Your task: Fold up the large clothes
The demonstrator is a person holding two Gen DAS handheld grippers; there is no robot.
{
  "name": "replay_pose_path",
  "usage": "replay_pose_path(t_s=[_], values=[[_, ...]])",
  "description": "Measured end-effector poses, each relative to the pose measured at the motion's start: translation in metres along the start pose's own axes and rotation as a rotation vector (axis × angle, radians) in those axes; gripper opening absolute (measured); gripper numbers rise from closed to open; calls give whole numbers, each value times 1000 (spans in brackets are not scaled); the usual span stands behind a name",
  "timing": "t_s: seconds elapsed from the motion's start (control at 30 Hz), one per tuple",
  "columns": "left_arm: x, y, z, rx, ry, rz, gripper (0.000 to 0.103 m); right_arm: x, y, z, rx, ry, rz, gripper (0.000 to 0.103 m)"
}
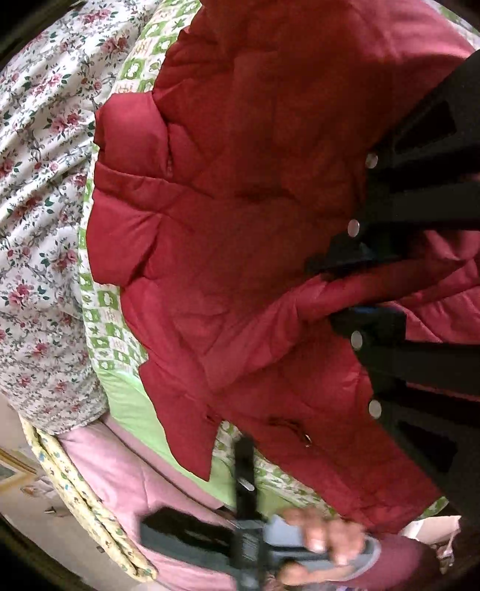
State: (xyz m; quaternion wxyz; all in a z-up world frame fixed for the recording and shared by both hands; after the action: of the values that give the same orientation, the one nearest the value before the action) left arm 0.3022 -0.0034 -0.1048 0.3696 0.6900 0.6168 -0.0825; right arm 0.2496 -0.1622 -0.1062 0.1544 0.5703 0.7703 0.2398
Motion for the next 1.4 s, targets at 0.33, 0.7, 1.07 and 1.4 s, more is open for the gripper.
replay_pose_path(t_s=[0.33,0.7,1.07,1.4], values=[[-38,34,84,184,-25,162,40,5,-9,-7,10,25,12,53],[-13,47,4,-33,115,233,10,-28,-25,-69,-76,-31,84,53],[44,38,-15,-74,196,180,10,-123,12,-67,-116,-172,329,55],[46,43,-44,-163,226,163,25,-139,12,14,-2,-302,305,53]])
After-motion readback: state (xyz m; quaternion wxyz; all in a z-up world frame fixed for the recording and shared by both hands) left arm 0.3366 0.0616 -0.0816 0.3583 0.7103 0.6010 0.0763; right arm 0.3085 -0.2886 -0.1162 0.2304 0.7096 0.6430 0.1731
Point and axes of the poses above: each gripper's, at about its wrist camera, not at the fingertips, and z roughly the way its jaws point, x to its left, y to its top, the point moved 9 cm from there along z, roughly the way its jaws point, and after that the axes turned 15 degrees about -y, right-handed, at the moved point
